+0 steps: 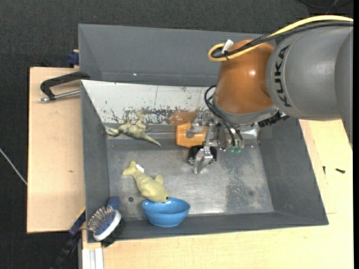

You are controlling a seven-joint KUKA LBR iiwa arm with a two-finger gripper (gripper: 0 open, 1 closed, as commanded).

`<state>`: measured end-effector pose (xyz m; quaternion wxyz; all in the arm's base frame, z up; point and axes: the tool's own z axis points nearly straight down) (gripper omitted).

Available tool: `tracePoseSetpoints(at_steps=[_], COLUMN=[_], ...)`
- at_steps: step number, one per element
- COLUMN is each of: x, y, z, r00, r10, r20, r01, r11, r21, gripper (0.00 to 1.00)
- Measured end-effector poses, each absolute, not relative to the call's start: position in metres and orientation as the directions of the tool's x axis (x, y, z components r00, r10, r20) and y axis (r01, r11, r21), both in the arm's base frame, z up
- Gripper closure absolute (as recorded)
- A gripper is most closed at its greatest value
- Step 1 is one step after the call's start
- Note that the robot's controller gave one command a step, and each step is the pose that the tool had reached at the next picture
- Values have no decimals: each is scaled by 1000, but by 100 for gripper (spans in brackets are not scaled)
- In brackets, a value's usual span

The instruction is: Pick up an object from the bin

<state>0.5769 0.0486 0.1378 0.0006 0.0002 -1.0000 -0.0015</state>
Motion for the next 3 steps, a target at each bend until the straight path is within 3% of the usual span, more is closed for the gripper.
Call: tracePoseSetpoints(at_steps=[1,3], x=[586,589], y=[41,37], z=[126,123], r00=[-1000,-1000], r10=[21,-8], r20=[-16,-22], r01=[20,-8], r11=[1000,1000], r21=[11,12], gripper=[0,0])
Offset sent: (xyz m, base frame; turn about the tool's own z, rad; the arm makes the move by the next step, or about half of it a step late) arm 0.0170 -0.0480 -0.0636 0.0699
